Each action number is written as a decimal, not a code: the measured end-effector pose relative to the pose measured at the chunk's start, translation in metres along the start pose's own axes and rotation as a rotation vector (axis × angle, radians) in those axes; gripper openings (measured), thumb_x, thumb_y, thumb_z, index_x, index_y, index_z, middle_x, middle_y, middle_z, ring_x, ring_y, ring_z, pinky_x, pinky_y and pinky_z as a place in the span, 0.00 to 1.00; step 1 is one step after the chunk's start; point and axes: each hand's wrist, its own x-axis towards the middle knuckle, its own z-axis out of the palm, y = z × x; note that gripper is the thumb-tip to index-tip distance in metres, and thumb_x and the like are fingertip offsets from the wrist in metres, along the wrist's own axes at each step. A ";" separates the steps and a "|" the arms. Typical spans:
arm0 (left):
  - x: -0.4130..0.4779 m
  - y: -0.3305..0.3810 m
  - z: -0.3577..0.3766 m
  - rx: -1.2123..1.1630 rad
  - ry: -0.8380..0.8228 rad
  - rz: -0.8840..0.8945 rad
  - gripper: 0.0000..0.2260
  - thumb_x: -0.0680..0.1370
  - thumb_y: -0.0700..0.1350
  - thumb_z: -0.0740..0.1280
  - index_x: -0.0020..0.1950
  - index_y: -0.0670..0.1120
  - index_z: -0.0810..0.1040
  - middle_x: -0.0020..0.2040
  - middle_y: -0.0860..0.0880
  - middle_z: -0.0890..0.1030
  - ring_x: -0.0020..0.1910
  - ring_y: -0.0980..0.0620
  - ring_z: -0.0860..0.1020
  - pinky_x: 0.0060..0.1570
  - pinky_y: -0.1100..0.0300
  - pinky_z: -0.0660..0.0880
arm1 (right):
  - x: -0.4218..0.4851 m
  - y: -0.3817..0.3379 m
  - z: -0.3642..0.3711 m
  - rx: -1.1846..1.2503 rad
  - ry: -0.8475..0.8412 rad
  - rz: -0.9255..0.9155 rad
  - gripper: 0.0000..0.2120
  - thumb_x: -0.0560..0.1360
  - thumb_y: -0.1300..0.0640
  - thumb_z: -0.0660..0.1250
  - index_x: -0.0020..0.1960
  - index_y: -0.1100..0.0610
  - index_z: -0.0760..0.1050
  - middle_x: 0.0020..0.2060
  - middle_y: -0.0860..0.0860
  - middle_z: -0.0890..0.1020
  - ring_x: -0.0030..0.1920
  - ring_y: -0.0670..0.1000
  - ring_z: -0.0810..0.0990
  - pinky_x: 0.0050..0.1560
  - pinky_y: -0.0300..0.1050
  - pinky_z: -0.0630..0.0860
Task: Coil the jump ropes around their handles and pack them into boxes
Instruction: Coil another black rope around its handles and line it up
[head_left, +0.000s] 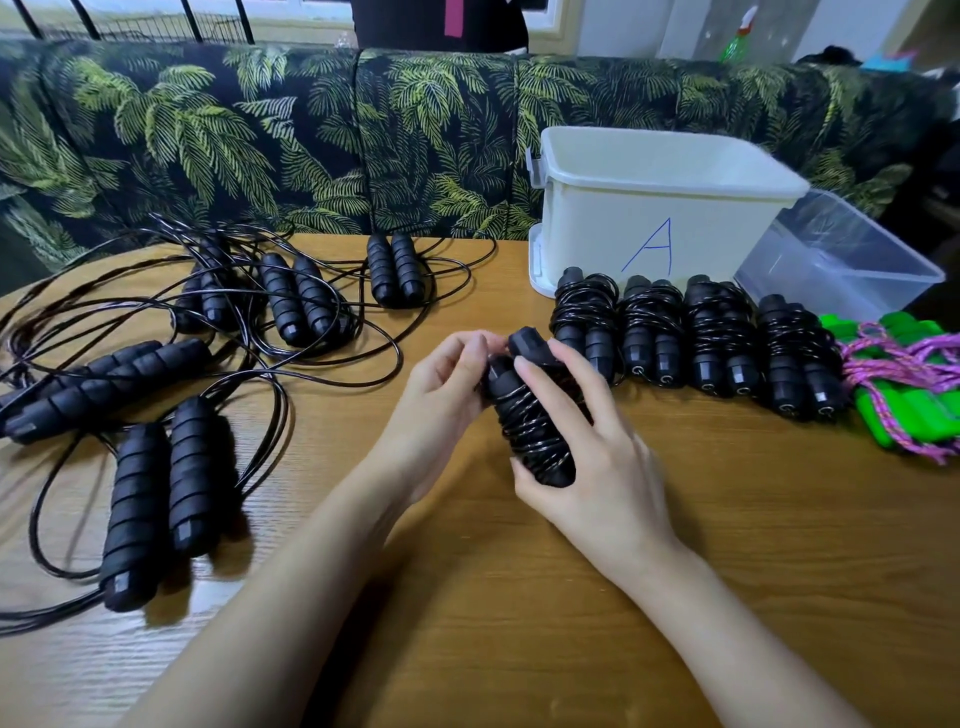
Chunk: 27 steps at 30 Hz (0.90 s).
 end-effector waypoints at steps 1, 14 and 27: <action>0.000 0.001 -0.003 0.138 0.036 0.052 0.10 0.81 0.49 0.61 0.52 0.45 0.78 0.46 0.52 0.81 0.48 0.57 0.77 0.52 0.61 0.75 | 0.000 -0.001 0.000 -0.028 -0.010 0.001 0.45 0.66 0.52 0.76 0.76 0.38 0.58 0.77 0.42 0.61 0.59 0.55 0.79 0.41 0.54 0.83; -0.003 0.008 -0.012 0.481 -0.019 0.109 0.11 0.83 0.44 0.61 0.53 0.44 0.83 0.42 0.54 0.82 0.44 0.59 0.77 0.46 0.65 0.72 | 0.000 -0.009 -0.004 -0.168 -0.043 0.012 0.37 0.61 0.52 0.79 0.66 0.43 0.68 0.72 0.45 0.66 0.58 0.53 0.79 0.29 0.44 0.75; 0.000 0.001 -0.005 0.406 0.072 0.129 0.16 0.83 0.46 0.60 0.69 0.45 0.76 0.60 0.50 0.83 0.61 0.56 0.80 0.56 0.63 0.77 | 0.003 -0.001 0.003 -0.248 -0.050 0.015 0.44 0.66 0.45 0.76 0.77 0.43 0.60 0.77 0.46 0.63 0.54 0.52 0.81 0.32 0.48 0.80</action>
